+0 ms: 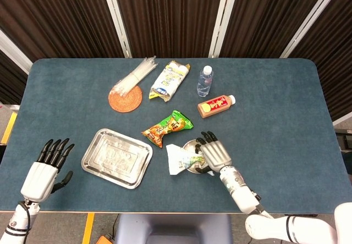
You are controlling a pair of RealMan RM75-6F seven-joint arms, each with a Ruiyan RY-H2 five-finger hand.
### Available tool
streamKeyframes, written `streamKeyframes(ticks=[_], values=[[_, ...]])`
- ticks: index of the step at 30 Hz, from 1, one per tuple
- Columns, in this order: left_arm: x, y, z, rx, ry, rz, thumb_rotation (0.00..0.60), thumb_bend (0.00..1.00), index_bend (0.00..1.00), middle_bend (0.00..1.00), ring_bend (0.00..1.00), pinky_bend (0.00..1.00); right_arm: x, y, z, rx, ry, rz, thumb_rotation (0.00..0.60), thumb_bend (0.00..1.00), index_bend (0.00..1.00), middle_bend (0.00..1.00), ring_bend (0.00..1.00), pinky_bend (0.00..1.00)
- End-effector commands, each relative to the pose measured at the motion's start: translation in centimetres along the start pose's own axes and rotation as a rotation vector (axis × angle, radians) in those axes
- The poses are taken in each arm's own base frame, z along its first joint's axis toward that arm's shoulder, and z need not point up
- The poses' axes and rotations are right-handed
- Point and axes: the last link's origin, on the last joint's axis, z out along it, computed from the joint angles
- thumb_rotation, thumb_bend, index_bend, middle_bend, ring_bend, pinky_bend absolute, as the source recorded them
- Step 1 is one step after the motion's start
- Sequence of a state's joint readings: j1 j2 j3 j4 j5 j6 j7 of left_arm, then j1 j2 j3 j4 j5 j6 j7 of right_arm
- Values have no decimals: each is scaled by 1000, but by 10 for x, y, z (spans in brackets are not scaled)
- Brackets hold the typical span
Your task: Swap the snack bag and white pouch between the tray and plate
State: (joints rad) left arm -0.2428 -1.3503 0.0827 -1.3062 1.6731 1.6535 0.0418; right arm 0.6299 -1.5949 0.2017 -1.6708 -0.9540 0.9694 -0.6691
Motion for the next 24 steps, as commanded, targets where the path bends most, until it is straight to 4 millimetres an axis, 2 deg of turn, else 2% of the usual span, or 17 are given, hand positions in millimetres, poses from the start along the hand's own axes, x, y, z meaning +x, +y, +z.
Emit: streamKeyframes(ticks=[1, 4, 8, 11, 17, 24], values=[[1, -1, 0, 8, 5, 2, 600, 365, 0, 0, 0, 0, 0, 0, 5, -16, 8, -1, 600, 311, 569, 339, 157, 174], [0, -1, 1, 11, 3, 3, 600, 364, 0, 0, 0, 0, -1, -1, 9, -21, 13, 4, 600, 329, 616, 392, 249, 289], [-1, -1, 1, 11, -1, 4, 600, 363, 0, 0, 0, 0, -2, -3, 10, -18, 34, 1, 600, 379, 712, 519, 437, 480], [-1, -1, 2, 12, -1, 4, 600, 364, 0, 0, 0, 0, -1, -5, 8, -6, 51, -7, 600, 401, 800, 605, 541, 576], [0, -2, 2, 19, 2, 2, 600, 363, 0, 0, 0, 0, 6, -18, -15, 79, 98, -11, 600, 415, 858, 653, 594, 606], [2, -3, 2, 27, 12, 1, 600, 362, 0, 0, 0, 0, 5, -49, -40, 218, 103, -66, 600, 416, 858, 653, 595, 606]])
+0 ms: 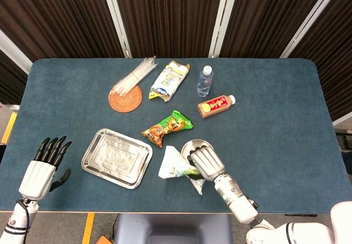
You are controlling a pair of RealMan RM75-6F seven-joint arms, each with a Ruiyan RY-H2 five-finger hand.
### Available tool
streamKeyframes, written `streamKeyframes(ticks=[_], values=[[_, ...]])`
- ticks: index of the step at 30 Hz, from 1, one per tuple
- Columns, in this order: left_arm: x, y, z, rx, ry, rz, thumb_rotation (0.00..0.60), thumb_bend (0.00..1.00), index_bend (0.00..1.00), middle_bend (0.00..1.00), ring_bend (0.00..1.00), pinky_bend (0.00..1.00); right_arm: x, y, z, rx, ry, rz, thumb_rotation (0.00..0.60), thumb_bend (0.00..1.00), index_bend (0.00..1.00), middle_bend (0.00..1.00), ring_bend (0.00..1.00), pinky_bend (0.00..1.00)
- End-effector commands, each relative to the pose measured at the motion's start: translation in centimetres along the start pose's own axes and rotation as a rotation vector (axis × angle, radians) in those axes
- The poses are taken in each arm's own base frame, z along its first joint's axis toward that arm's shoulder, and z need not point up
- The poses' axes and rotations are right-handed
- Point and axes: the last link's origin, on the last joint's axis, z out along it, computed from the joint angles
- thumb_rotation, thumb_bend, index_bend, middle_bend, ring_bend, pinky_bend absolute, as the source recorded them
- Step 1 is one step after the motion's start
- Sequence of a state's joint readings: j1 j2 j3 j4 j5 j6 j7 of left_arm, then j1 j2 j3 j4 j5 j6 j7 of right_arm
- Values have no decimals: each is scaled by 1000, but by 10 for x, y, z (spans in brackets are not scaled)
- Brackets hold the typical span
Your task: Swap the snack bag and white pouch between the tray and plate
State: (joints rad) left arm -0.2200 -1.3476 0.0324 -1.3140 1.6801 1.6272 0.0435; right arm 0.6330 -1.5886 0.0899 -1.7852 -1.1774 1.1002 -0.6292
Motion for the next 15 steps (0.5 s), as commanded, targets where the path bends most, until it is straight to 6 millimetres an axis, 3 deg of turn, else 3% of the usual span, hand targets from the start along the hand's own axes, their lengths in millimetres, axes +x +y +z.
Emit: streamKeyframes(ticks=[1, 7, 9, 12, 15], values=[[0, 0, 0, 0, 2, -1, 600, 362, 0, 0, 0, 0, -3, -18, -7, 68, -7, -46, 600, 416, 858, 653, 595, 606], [2, -2, 0, 3, 2, -5, 600, 362, 0, 0, 0, 0, -19, -44, 5, 111, -10, -114, 600, 416, 836, 653, 595, 601], [2, -3, 0, 6, 2, -6, 600, 363, 0, 0, 0, 0, -23, -48, 8, 115, -13, -119, 600, 416, 743, 653, 577, 588], [2, -4, 1, 5, -2, -11, 600, 361, 0, 0, 0, 0, -30, -54, 11, 123, -32, -107, 600, 415, 486, 579, 483, 536], [2, -5, 1, 6, -2, -13, 600, 361, 0, 0, 0, 0, -35, -55, 11, 135, -68, -106, 600, 416, 207, 408, 338, 406]])
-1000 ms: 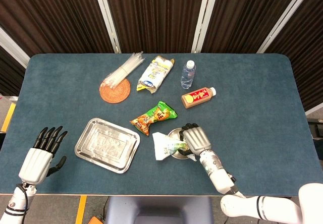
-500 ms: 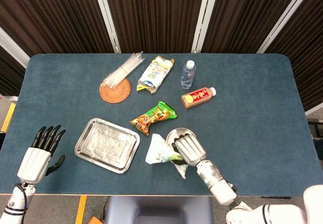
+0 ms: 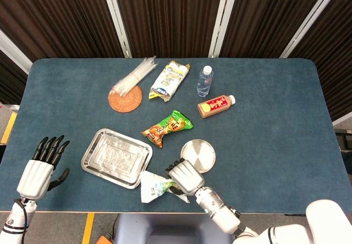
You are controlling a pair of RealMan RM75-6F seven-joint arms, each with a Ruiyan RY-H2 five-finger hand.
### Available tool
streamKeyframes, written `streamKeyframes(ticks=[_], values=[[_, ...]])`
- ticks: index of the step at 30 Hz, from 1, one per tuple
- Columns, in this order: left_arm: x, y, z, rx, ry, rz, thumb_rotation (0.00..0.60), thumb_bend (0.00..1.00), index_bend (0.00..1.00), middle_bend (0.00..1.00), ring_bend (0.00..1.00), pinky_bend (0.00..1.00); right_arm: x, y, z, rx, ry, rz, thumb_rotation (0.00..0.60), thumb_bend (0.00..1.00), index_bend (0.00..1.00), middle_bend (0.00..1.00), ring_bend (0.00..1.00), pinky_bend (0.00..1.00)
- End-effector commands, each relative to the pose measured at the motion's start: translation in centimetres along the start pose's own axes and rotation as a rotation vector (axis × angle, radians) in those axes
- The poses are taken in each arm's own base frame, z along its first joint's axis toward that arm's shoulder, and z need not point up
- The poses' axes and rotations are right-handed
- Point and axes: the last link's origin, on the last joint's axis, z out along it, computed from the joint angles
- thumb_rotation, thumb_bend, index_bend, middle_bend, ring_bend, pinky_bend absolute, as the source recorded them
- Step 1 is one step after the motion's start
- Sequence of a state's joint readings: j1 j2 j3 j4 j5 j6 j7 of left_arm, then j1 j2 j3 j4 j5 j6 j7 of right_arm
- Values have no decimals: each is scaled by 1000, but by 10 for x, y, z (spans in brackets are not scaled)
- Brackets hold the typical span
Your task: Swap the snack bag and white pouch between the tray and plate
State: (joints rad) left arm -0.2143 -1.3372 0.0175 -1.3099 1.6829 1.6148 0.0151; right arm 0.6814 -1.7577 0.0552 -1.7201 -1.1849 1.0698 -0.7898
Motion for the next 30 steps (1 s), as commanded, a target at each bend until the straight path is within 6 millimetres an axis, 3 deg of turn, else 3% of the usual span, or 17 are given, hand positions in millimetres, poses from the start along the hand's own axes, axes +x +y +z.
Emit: streamKeyframes(ticks=[1, 3, 9, 14, 21, 25, 30], values=[[1, -1, -1, 2, 2, -3, 600, 361, 0, 0, 0, 0, -4, 0, 0, 14, -45, -2, 600, 415, 111, 347, 283, 359], [1, -1, -1, 4, 4, -4, 600, 361, 0, 0, 0, 0, -2, 2, -4, 19, -68, -8, 600, 385, 7, 243, 185, 286], [5, -3, -3, 12, 12, -5, 600, 361, 0, 0, 0, 0, 17, 35, -25, -27, -50, -43, 600, 320, 0, 117, 37, 160], [5, -5, -2, 24, 12, -2, 600, 360, 0, 0, 0, 0, 40, 68, -16, -111, -13, 9, 600, 319, 0, 82, 0, 123], [3, -6, 0, 38, 3, 3, 600, 360, 0, 0, 0, 0, 67, 80, 31, -144, 26, 45, 600, 319, 0, 73, 0, 114], [2, -10, 3, 57, -6, 6, 600, 362, 0, 0, 0, 0, 75, 70, 75, -155, 65, 7, 600, 319, 0, 74, 0, 112], [2, -15, 7, 80, -6, 9, 600, 361, 0, 0, 0, 0, 65, 52, 120, -166, 34, -113, 600, 319, 0, 74, 0, 101]])
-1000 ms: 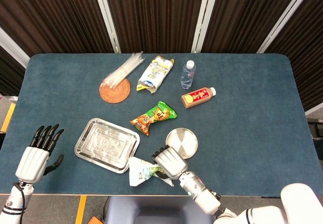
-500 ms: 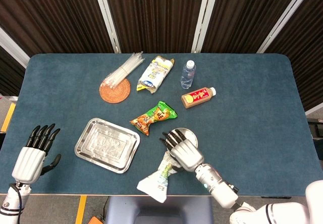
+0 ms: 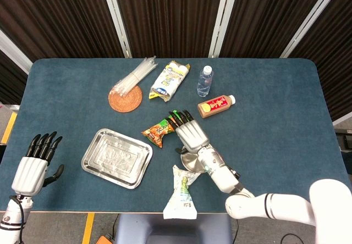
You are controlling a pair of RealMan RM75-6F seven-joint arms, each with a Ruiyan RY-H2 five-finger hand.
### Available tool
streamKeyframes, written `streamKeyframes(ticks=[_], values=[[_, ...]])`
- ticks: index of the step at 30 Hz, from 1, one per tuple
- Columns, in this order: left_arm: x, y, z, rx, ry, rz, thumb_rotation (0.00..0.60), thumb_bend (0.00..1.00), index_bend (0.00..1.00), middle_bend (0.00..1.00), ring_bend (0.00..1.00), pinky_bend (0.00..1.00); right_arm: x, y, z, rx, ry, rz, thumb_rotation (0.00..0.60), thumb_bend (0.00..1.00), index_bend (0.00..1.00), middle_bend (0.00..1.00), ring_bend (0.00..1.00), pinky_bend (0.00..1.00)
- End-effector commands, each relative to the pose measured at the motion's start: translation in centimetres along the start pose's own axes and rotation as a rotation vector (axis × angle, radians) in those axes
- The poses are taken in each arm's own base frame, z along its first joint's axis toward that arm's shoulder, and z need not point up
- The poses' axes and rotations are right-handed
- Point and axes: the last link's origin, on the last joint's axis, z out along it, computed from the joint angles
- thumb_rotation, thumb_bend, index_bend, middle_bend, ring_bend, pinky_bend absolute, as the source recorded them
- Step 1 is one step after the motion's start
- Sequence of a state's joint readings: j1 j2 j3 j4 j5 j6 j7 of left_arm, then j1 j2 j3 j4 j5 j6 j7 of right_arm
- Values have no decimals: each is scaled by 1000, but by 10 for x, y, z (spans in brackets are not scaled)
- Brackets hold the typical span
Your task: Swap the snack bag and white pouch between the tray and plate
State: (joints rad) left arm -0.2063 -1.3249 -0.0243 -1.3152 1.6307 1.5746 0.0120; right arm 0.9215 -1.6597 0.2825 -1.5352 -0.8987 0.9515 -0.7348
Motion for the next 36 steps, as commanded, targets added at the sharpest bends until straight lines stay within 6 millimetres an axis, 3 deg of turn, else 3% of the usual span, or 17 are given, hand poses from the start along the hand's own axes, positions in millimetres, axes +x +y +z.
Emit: streamKeyframes(ticks=[1, 11, 14, 16, 18, 21, 23, 30, 36], values=[[0, -3, 2, 13, -2, 1, 600, 361, 0, 0, 0, 0, -9, -31, 42, -1, -24, -105, 600, 319, 0, 73, 0, 98], [-2, -12, 6, 46, -14, 5, 600, 361, 0, 0, 0, 0, -34, -52, 76, -49, -84, -193, 600, 319, 0, 70, 0, 85], [-2, -12, 6, 48, -16, 5, 600, 361, 0, 0, 0, 0, -37, -53, 78, -53, -87, -186, 600, 346, 57, 109, 5, 94], [-2, -12, 7, 50, -18, 7, 600, 361, 0, 0, 0, 0, -39, -54, 80, -58, -86, -182, 600, 429, 201, 205, 52, 151], [-2, -14, 7, 58, -17, 17, 600, 361, 0, 0, 0, 0, -43, -57, 85, -80, -58, -198, 600, 517, 423, 348, 193, 316], [-2, -14, 8, 62, -18, 21, 600, 362, 0, 0, 0, 0, -48, -53, 88, -113, -47, -195, 600, 527, 592, 488, 425, 566], [-3, -14, 8, 63, -21, 22, 600, 362, 0, 0, 0, 0, -51, -48, 89, -126, -47, -201, 600, 528, 676, 556, 522, 668], [-1, -12, 6, 55, -16, 22, 600, 365, 0, 0, 0, 0, -46, -38, 85, -137, -11, -160, 600, 527, 850, 706, 667, 859], [0, -11, 4, 46, -13, 19, 600, 365, 0, 0, 0, 0, -16, -21, 63, -116, 100, -114, 600, 528, 870, 721, 684, 874]])
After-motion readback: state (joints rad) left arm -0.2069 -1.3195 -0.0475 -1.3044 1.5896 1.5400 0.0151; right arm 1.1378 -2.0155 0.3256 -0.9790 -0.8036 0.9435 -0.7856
